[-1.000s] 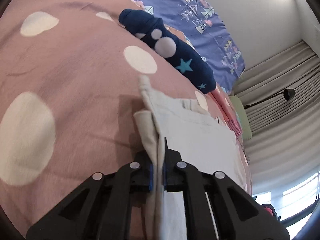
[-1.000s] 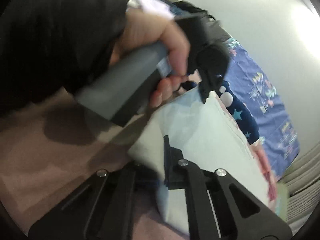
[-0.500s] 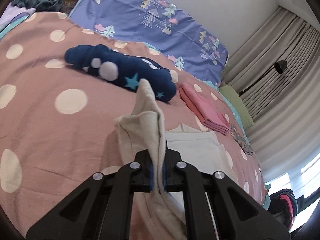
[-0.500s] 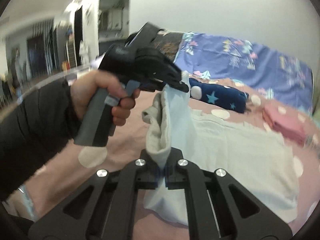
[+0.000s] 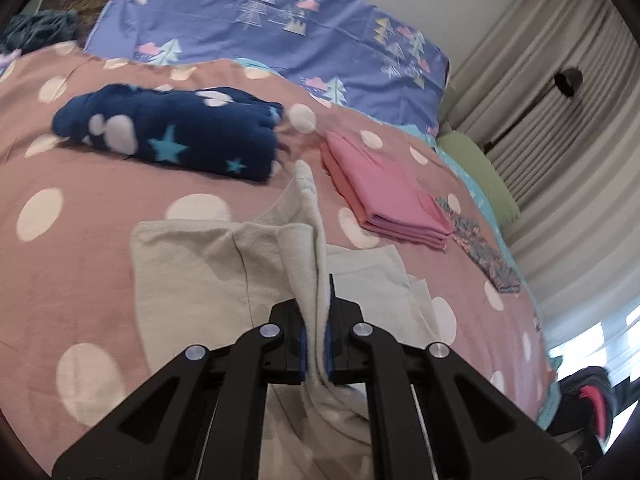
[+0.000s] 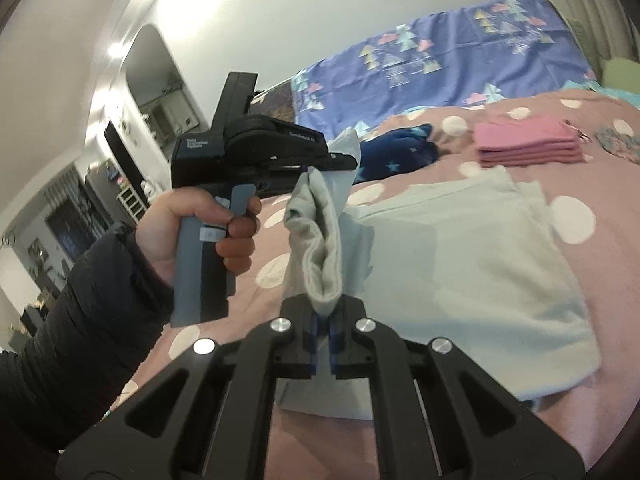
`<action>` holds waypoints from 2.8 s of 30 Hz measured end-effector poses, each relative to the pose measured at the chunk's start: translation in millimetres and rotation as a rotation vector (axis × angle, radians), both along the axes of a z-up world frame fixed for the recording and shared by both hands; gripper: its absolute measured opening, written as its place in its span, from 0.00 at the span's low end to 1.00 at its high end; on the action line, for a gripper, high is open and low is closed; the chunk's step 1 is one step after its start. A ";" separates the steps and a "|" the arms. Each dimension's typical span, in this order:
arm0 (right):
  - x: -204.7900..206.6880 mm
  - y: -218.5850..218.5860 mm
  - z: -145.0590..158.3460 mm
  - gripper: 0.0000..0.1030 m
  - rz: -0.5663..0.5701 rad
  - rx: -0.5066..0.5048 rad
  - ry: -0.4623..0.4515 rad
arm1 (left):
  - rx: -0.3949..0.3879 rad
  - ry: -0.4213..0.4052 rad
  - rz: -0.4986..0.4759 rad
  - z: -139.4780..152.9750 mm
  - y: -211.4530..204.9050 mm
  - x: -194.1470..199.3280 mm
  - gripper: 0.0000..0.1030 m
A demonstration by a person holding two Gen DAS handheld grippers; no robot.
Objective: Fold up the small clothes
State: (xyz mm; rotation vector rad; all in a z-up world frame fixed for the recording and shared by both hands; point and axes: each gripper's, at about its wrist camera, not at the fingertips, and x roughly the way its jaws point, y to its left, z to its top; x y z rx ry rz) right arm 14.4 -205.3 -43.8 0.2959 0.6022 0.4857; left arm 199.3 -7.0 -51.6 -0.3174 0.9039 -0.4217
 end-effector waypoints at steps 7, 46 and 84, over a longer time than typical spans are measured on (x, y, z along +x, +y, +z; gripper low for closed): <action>-2.4 -41.0 -10.9 0.04 -0.086 0.020 0.026 | 0.147 -0.033 -0.112 -15.2 -75.6 -0.7 0.06; 0.4 -133.9 -52.8 0.03 -0.228 0.257 0.205 | 0.457 -0.080 -0.211 -61.6 -205.5 20.9 0.22; -2.4 -142.0 -27.9 0.03 -0.226 0.353 0.217 | 0.615 -0.259 -0.184 -73.0 -69.0 -204.2 0.73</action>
